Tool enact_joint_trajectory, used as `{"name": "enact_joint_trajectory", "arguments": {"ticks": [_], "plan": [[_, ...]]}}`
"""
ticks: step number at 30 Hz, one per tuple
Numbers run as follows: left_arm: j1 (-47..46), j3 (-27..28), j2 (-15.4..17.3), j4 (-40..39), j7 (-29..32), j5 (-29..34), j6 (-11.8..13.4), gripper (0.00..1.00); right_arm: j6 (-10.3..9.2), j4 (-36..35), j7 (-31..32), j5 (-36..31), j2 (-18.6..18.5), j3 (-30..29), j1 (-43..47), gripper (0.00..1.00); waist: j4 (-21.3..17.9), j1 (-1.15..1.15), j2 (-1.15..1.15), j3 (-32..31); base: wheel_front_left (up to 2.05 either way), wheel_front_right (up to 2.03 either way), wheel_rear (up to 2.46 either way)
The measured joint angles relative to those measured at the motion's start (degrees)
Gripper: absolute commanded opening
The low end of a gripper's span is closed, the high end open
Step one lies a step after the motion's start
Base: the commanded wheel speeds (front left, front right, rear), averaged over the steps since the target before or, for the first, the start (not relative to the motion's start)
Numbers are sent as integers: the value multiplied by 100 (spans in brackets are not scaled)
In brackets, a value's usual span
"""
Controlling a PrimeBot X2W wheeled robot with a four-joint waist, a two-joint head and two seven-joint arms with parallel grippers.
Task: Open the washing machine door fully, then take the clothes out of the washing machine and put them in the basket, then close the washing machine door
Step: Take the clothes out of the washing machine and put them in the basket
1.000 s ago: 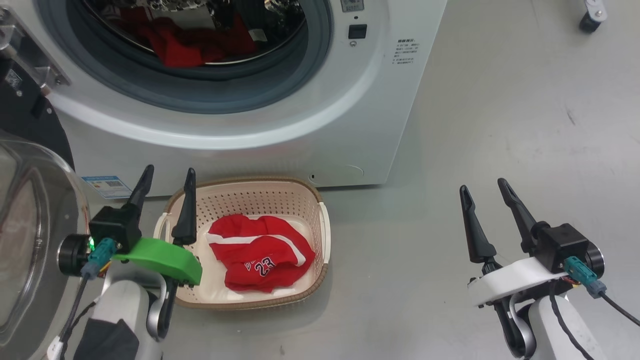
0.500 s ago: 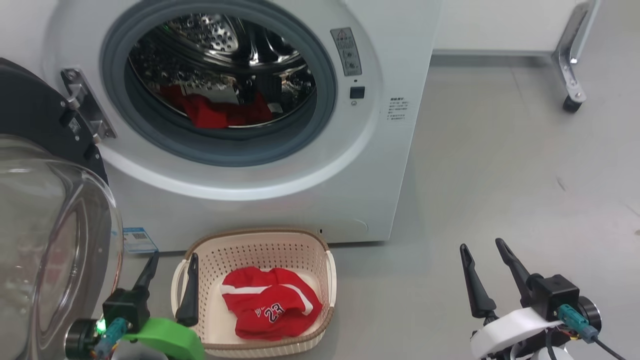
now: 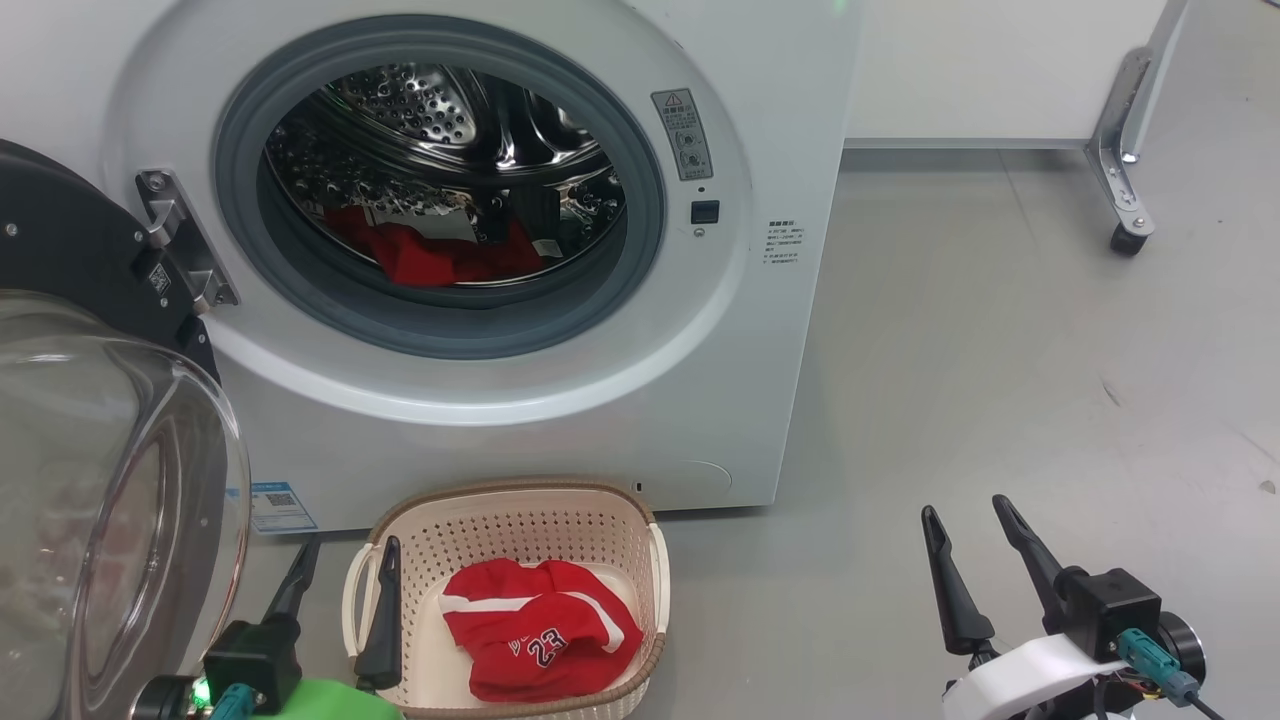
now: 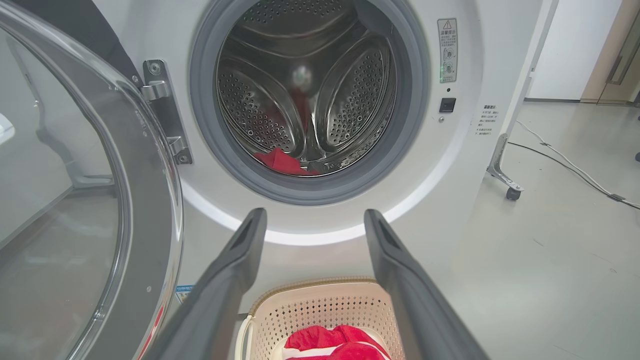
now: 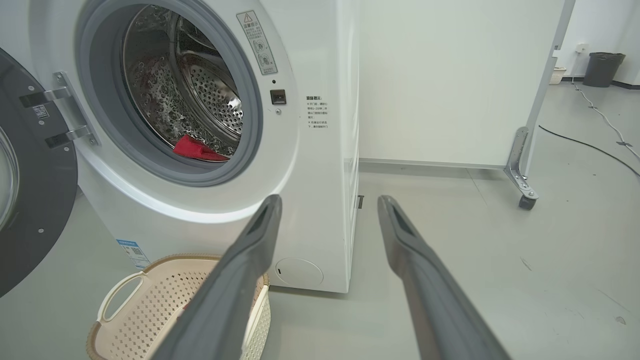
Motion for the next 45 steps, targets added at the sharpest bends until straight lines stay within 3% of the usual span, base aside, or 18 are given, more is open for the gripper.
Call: {"name": "enact_joint_trajectory", "arguments": {"ticks": [35, 45], "plan": [[436, -127, 88, -918, 415, 55, 170, 100, 90, -225, 0, -143, 20, 120, 36, 100, -147, 0, 0, 243, 0, 0, 0], [-280, -281, 123, -664, 824, 58, 14, 100, 145, -456, 0, -203, 22, 250, -184, 100, -343, 0, 0, 804, 0, 0, 0]]}}
